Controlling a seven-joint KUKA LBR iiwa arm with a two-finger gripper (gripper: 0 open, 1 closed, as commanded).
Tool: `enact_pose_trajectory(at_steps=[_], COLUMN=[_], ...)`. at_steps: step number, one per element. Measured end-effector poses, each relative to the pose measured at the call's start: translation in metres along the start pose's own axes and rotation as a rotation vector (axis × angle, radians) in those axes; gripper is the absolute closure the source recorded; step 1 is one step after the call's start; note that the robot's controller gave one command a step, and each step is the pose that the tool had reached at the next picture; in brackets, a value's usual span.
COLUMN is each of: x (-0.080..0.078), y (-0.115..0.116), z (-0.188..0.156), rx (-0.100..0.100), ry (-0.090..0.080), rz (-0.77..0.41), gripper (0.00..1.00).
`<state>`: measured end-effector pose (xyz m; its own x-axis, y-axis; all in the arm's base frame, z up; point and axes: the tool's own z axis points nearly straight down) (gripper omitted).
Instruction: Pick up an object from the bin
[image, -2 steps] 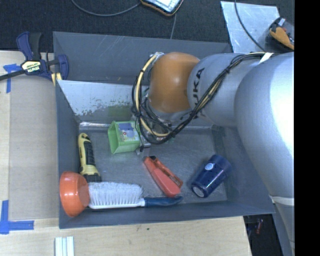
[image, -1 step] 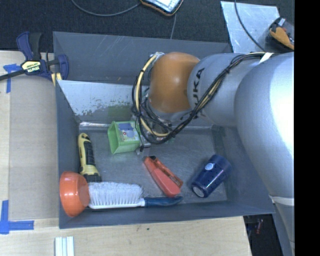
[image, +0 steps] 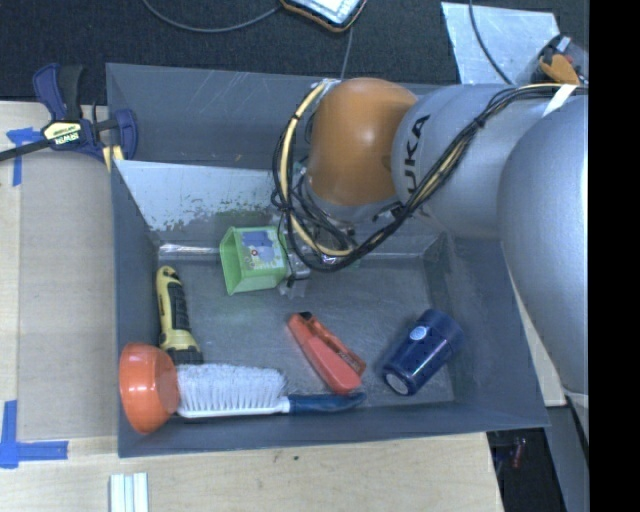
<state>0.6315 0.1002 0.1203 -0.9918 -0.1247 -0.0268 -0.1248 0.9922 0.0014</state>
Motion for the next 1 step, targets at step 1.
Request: enact_pose_trajectory(at_steps=[1], x=[0.003], y=[-0.0005], z=[0.0355], rx=[0.0], ry=[0.006], rz=[0.002], gripper=[1.0])
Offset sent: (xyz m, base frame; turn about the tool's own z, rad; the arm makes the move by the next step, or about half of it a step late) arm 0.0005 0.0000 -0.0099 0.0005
